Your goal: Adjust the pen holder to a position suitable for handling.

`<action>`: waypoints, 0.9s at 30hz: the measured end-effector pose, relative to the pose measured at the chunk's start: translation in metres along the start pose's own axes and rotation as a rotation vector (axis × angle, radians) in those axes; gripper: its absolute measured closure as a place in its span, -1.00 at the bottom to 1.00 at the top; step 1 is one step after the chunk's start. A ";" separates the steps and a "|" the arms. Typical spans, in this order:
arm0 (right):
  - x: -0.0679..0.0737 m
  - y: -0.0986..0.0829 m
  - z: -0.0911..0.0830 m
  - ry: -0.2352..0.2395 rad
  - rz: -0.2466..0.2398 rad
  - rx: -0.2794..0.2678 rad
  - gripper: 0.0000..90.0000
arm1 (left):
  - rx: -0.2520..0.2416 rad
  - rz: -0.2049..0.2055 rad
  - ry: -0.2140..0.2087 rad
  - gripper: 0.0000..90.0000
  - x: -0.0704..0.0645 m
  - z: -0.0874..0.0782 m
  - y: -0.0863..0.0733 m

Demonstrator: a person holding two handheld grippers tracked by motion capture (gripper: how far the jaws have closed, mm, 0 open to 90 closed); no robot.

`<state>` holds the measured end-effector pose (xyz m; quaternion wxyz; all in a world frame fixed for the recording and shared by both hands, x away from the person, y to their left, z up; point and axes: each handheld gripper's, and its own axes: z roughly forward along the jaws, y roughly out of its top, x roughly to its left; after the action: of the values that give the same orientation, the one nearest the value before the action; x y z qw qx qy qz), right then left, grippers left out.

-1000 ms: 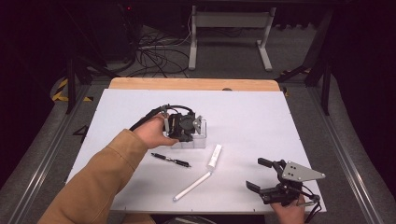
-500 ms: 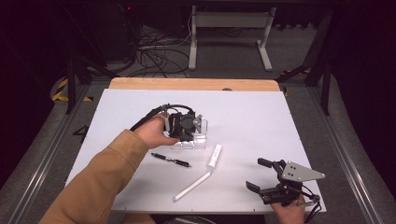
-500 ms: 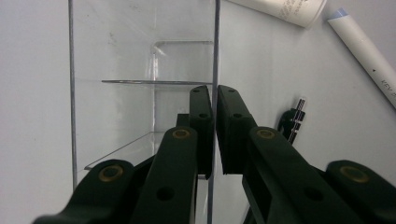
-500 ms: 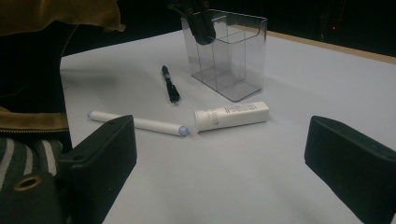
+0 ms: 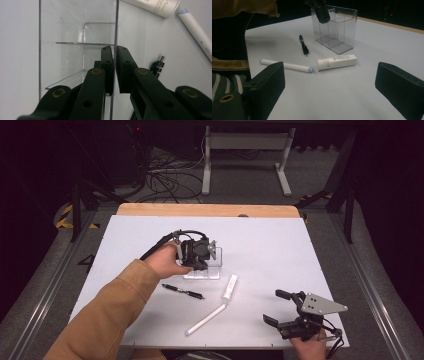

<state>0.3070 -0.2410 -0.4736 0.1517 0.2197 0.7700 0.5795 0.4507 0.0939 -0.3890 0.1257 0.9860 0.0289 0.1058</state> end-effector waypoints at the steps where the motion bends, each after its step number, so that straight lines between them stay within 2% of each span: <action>1: 0.000 0.000 0.000 0.000 0.001 0.001 -0.78 | 0.001 0.004 0.001 0.89 0.000 0.000 0.000; 3: 0.000 0.000 0.000 0.000 0.000 0.001 -0.78 | -0.006 -0.005 0.015 0.86 0.000 0.000 -0.001; 5: 0.000 0.000 0.000 0.000 0.000 0.000 -0.78 | -0.024 -0.013 -0.005 0.78 0.001 -0.001 -0.002; 7: 0.000 0.000 0.000 0.001 0.000 0.001 -0.78 | -0.049 -0.020 -0.004 0.67 0.001 -0.005 -0.002; 12: 0.001 0.000 0.000 0.003 -0.001 0.002 -0.78 | -0.087 -0.013 0.024 0.47 -0.002 -0.015 -0.004; 14: 0.001 0.000 0.000 0.001 -0.002 0.001 -0.78 | -0.128 -0.029 0.046 0.44 -0.004 -0.024 -0.008; 17: 0.001 0.000 0.000 0.001 -0.001 0.000 -0.78 | -0.227 -0.085 0.062 0.34 -0.007 -0.038 -0.017; 22: 0.000 0.000 0.002 -0.001 0.000 0.004 -0.79 | -0.351 -0.153 0.088 0.15 -0.014 -0.059 -0.037; 25: 0.000 0.001 0.002 -0.004 -0.002 0.005 -0.80 | -0.404 -0.182 0.108 0.05 -0.020 -0.065 -0.048; 27: 0.000 0.001 0.002 -0.007 -0.003 0.004 -0.80 | -0.421 -0.204 0.118 0.01 -0.025 -0.067 -0.055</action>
<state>0.3082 -0.2391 -0.4737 0.1549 0.2211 0.7708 0.5770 0.4099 0.1614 -0.3448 0.3364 0.9222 0.1129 0.1537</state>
